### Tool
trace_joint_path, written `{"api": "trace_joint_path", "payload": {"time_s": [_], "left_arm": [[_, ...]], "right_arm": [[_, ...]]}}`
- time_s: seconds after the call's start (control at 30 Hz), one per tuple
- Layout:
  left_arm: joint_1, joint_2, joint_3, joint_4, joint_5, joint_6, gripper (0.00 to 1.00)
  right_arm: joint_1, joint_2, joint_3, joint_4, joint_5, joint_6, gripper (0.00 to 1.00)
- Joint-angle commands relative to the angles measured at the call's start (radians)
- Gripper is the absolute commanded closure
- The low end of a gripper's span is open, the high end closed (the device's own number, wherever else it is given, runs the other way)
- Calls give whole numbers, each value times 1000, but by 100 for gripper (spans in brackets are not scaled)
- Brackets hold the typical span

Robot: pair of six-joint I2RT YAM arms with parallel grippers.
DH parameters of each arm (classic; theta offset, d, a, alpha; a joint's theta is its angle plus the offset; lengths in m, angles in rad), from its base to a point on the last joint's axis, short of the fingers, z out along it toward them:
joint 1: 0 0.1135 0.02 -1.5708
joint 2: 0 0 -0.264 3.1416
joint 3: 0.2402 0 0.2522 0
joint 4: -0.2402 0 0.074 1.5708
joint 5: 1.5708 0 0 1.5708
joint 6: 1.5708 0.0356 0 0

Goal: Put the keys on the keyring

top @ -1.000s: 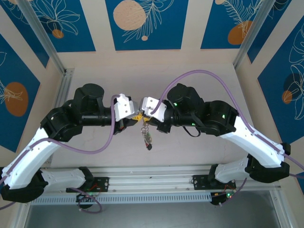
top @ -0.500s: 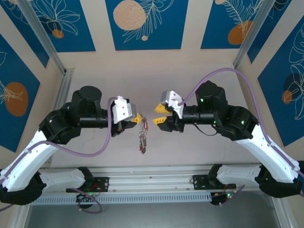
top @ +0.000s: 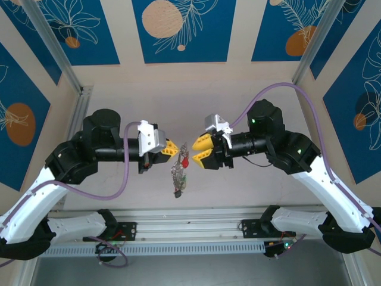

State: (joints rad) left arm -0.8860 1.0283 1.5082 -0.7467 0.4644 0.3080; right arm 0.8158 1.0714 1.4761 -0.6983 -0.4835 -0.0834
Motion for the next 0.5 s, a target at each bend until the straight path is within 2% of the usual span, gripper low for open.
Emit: {"api": "trace_joint_path", "payload": {"time_s": [0.0,0.2,0.47], "left_arm": [[4,-21,-3,70,29,-27,100],[4,-21,-10,85,28,-34,100],[4,-28,-16,99,40,-47,100]], "right_arm": [[0,-1,-14,51,-63,35,64],[20,40,15,28,-48,34,66],[51,65,27,5,55,22,68]]}}
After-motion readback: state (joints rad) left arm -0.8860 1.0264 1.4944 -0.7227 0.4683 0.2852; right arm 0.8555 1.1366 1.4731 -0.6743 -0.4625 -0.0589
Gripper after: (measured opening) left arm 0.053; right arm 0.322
